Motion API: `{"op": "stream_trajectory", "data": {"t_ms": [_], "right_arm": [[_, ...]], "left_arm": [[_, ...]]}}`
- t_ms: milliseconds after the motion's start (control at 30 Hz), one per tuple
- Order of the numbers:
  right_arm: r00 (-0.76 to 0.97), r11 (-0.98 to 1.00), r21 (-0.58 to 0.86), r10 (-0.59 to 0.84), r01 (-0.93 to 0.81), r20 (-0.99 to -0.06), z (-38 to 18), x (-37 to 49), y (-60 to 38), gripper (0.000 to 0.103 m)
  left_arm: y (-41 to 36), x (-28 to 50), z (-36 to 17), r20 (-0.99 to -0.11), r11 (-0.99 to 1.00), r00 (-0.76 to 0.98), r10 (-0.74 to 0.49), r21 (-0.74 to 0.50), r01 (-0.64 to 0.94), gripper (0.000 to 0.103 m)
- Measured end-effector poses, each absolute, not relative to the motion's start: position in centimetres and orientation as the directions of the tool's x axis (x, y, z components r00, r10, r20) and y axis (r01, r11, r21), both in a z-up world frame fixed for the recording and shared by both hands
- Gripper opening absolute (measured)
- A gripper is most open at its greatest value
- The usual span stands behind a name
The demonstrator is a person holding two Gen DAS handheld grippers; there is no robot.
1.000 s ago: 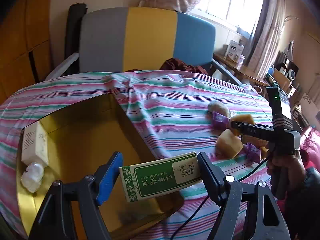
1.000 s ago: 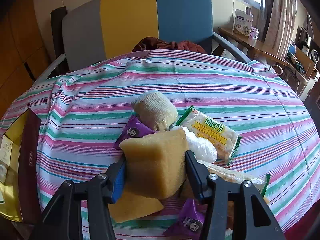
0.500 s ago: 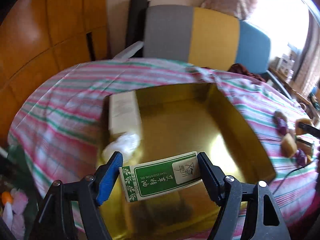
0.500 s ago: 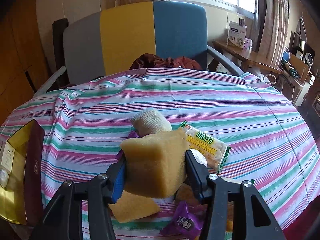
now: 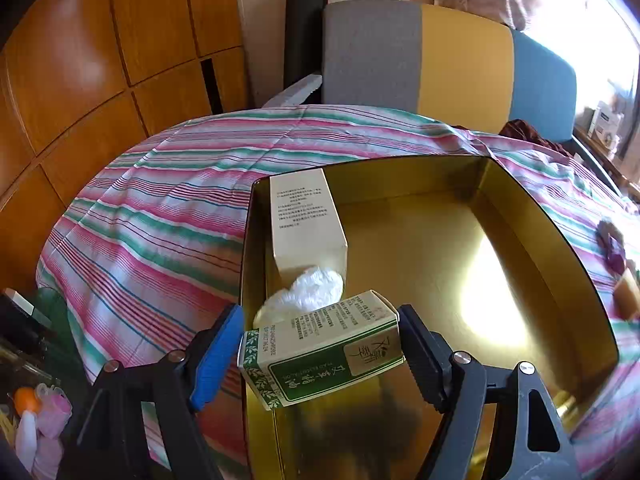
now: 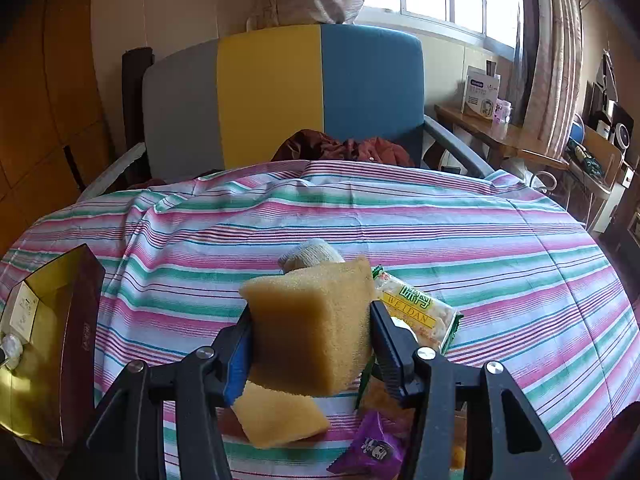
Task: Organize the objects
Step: 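Place the green carton in the gold tray with the left tool while the right grasps a yellow sponge, then carry the yellow sponge into the gold tray and open the right tool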
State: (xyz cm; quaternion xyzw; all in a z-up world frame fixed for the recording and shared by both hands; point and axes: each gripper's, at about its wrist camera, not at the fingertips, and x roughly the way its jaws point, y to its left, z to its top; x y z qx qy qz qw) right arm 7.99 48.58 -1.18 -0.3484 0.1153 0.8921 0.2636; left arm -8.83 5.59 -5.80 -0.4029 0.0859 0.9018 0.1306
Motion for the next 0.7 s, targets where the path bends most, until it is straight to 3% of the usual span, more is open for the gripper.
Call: {"op": "stream_trajectory", "data": {"t_ms": [167, 700], "right_arm": [[-0.627, -0.837, 0.017, 0.396, -0.547, -0.670, -0.8, 8.0, 48.4, 0.054], [-0.712, -0.868, 0.051, 0.371, -0.495, -0.596, 2.2, 9.2, 46.3, 0.054]], "left_arm": [[5.7, -8.9, -5.2, -0.737, -0.955, -0.652, 0.180, 0.027, -0.295, 0.088], [3.3, -6.8, -2.3, -0.697, -0.971, -0.696, 0.171, 0.001, -0.240, 0.091]]}}
